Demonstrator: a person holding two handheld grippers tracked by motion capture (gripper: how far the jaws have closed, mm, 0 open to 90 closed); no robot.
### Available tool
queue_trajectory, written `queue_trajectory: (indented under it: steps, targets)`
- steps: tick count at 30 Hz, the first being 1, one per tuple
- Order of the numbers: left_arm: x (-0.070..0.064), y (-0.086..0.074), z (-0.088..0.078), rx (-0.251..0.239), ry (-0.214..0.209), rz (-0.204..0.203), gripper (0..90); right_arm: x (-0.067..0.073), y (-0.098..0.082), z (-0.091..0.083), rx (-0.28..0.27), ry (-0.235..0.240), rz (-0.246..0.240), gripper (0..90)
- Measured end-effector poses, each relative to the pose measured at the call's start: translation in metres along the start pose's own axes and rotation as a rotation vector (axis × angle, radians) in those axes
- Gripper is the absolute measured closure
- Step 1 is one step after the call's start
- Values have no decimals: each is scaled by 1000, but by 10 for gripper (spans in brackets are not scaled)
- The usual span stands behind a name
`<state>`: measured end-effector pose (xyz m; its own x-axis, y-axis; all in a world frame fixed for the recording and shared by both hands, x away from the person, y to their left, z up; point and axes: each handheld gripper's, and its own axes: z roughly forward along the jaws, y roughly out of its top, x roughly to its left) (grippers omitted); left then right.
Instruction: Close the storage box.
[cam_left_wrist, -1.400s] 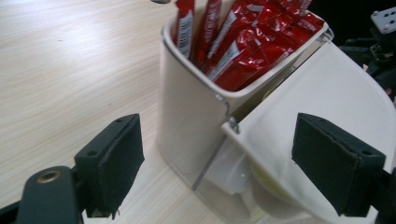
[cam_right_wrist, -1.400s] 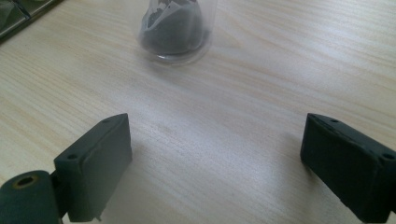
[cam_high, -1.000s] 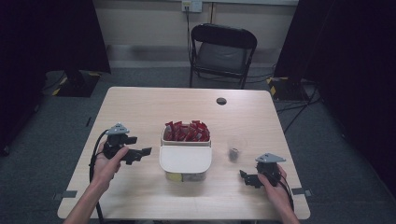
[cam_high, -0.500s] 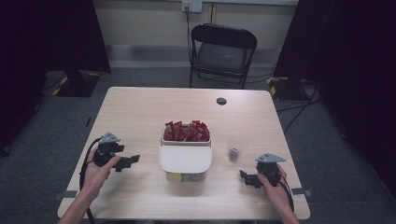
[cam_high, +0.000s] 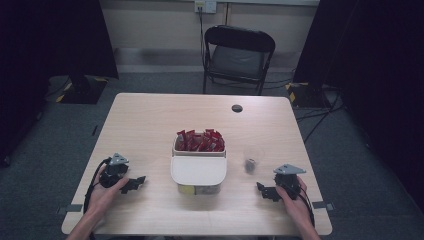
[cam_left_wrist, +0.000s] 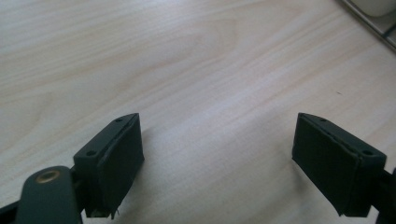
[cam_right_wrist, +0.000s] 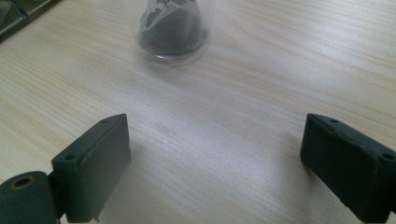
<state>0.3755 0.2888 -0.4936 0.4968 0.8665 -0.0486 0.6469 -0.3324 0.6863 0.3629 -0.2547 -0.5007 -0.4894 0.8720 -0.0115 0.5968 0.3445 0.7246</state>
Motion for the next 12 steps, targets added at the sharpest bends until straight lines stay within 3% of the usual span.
queue_trajectory:
  steps: [2,4,7,12]
  targets:
    - [-1,-1,2,-11,29,33,154,0,0,0,0,-1,0,79]
    - [1,-3,3,-26,26,45,135,0,0,0,0,-1,2,79]
    - [1,-7,6,-68,35,31,109,0,0,0,0,-2,4,77]
    - [2,-7,6,-63,38,35,96,1,-1,-1,1,-11,13,73]
